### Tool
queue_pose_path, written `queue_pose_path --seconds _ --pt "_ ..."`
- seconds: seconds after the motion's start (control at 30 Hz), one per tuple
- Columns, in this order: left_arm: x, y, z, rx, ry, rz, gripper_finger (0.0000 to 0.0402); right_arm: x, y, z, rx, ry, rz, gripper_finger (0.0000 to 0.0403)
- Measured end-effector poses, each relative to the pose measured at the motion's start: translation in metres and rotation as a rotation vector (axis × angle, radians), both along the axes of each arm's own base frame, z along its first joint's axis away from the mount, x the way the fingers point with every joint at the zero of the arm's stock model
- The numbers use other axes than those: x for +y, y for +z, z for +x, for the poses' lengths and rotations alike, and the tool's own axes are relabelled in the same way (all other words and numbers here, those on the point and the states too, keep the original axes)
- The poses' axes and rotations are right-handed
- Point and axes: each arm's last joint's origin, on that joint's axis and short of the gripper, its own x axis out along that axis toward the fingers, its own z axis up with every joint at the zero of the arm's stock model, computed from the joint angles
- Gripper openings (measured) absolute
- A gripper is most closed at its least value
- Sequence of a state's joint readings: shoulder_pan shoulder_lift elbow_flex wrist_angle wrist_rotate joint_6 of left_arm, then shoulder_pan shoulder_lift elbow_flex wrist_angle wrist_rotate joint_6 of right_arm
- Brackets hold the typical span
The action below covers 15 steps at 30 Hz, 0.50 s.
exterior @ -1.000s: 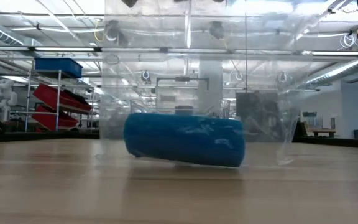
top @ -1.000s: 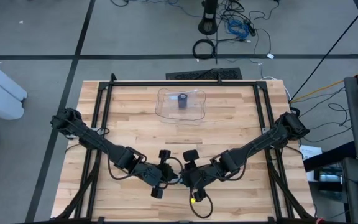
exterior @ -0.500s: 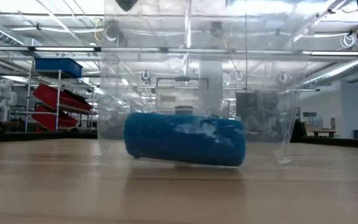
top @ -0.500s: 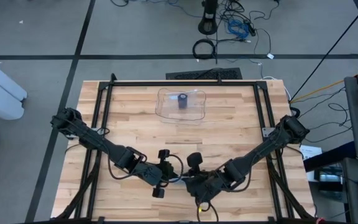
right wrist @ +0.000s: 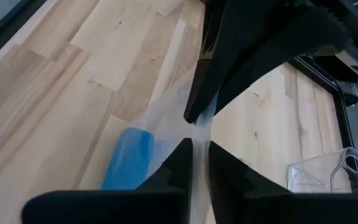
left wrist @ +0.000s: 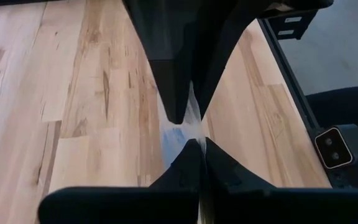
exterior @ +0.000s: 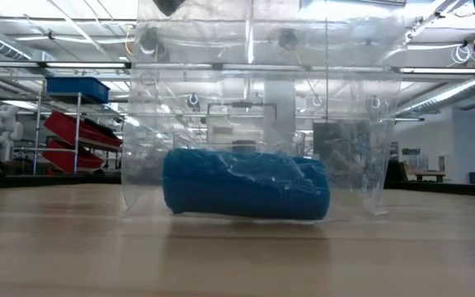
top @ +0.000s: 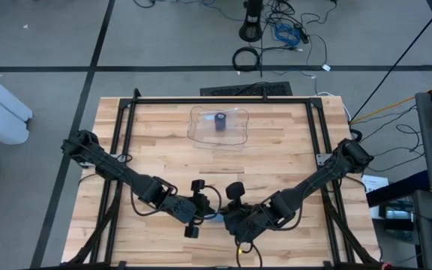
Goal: Roll bandage
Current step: Close the transparent zip bag
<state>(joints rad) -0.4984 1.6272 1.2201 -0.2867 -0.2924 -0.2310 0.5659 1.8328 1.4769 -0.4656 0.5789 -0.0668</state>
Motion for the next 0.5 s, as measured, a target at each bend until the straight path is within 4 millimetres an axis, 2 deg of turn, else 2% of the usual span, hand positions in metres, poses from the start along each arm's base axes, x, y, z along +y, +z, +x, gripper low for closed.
queue_pose_path --seconds 0.23,0.43,0.5 --pt "-0.0001 0.0000 0.0000 0.000 0.000 -0.001 0.0000 -0.0037 0.0000 0.0021 -0.005 -0.028 0.022 0.0057" --pt "-0.0002 0.0002 0.0001 -0.002 -0.001 -0.005 0.0000 -0.0033 0.0000 0.0019 -0.003 -0.023 0.018 0.0009" --pt "-0.0002 0.0002 0.0001 -0.001 -0.001 -0.005 0.0000 -0.0033 0.0000 0.0019 -0.004 -0.024 0.017 0.0005"
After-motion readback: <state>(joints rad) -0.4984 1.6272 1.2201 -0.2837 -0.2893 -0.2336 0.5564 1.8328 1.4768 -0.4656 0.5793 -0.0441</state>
